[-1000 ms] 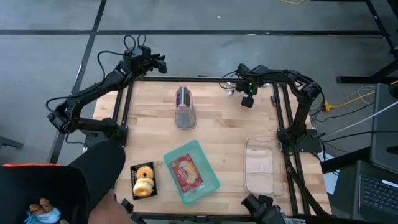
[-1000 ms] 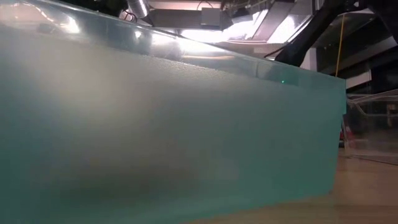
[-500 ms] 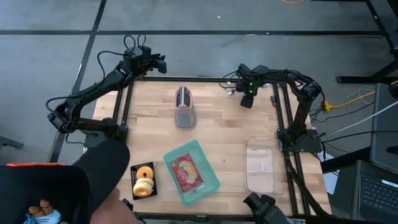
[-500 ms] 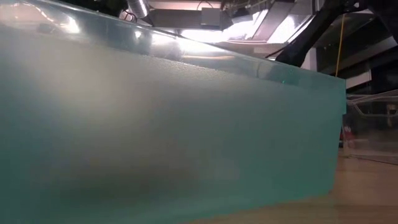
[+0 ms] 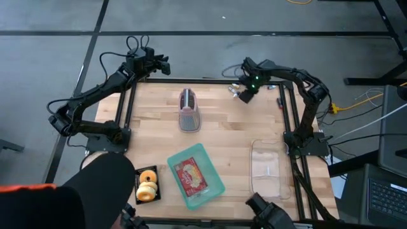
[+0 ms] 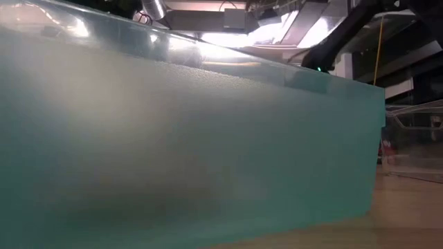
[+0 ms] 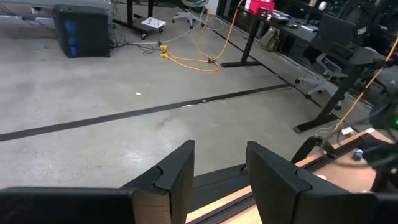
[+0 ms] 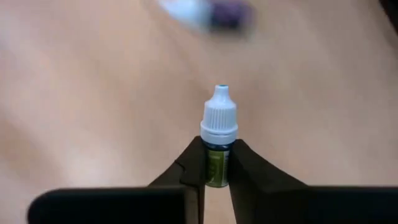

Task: Pick & Place Food Item
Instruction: Put the green food coloring bottle into the transparent bin

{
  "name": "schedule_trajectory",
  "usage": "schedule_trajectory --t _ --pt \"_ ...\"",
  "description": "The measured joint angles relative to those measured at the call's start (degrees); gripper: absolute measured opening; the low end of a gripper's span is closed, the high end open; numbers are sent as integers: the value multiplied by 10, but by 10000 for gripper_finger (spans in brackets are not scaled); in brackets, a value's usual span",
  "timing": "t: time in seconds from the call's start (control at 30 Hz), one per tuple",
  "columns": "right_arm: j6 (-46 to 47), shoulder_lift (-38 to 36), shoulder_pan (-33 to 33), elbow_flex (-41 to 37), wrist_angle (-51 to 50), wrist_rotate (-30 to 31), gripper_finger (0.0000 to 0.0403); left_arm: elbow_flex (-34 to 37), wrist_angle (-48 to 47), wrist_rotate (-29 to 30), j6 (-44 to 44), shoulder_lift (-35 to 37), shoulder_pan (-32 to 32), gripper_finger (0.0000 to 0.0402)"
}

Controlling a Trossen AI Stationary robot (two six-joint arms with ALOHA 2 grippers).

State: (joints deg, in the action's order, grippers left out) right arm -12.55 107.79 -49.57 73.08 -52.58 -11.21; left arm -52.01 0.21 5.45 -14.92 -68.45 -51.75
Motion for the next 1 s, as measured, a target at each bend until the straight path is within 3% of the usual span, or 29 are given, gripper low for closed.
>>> schedule_trajectory --t 0.2,0.4,0.6,0.8,1.0 --pt "78 -35 28 107 -8 -168 42 0 0 0 0 0 0 141" --pt "158 -110 76 200 -14 -216 42 0 0 0 2 0 -1 141" --pt "264 -215 133 222 -54 -175 42 0 0 0 2 0 -2 141" --pt "350 -289 225 222 -234 -82 41 0 0 -6 2 0 -2 141" --pt "449 -321 338 222 -371 -35 41 0 0 -6 4 0 -2 141"
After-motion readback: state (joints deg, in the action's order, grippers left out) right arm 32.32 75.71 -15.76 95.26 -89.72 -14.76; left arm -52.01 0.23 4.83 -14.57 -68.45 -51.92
